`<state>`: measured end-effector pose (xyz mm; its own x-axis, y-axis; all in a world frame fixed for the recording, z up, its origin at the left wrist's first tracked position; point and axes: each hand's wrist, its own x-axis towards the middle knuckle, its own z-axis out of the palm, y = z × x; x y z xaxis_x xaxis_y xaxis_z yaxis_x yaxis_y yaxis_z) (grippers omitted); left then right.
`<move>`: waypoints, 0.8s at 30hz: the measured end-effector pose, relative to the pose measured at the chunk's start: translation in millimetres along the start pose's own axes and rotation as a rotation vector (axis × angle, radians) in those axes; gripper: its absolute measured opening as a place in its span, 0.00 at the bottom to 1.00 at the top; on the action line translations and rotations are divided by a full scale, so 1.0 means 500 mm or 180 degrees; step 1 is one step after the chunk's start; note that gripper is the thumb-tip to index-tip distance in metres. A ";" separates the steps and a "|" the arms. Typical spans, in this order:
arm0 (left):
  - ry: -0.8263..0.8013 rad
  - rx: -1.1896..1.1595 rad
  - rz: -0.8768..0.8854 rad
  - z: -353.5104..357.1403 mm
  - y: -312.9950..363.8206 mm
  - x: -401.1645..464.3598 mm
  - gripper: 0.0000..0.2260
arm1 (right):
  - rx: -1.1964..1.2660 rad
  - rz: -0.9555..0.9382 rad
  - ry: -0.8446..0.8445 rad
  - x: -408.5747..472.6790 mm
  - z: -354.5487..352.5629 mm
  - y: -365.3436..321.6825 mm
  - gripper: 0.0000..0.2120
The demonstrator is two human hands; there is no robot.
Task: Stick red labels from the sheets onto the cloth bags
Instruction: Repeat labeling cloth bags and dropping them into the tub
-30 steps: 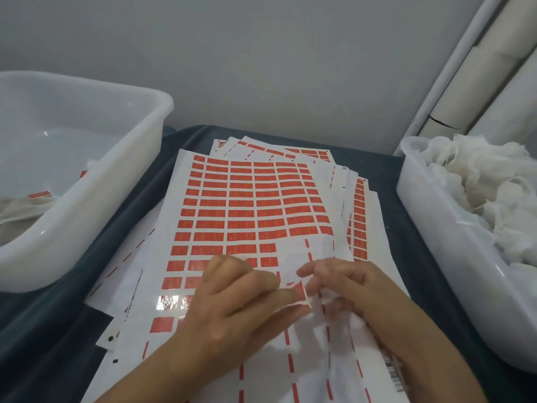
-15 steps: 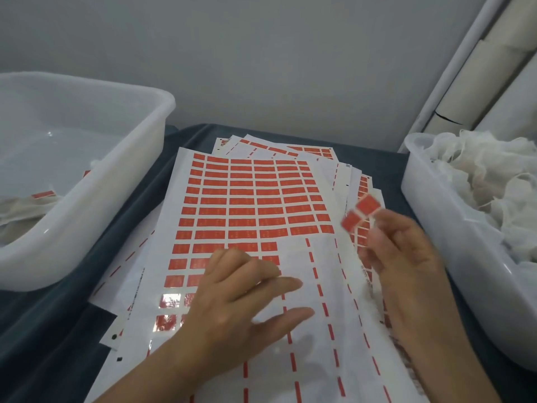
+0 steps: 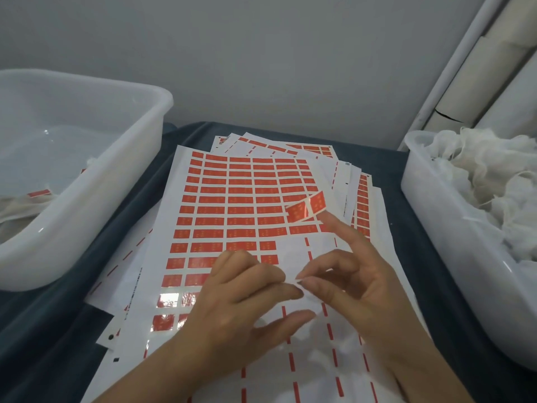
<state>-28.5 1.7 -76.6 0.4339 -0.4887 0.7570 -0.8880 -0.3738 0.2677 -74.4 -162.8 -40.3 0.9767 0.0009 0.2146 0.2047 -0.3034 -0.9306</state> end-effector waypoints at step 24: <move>-0.0499 -0.1732 -0.2323 -0.012 -0.009 0.026 0.15 | 0.0611 0.0800 0.0012 0.009 0.011 0.001 0.06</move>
<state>-19.7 1.8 -64.7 0.8946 -0.3935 0.2116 -0.3181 -0.2285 0.9201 -69.5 -157.6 -41.6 0.9981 -0.0549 -0.0285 -0.0343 -0.1081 -0.9935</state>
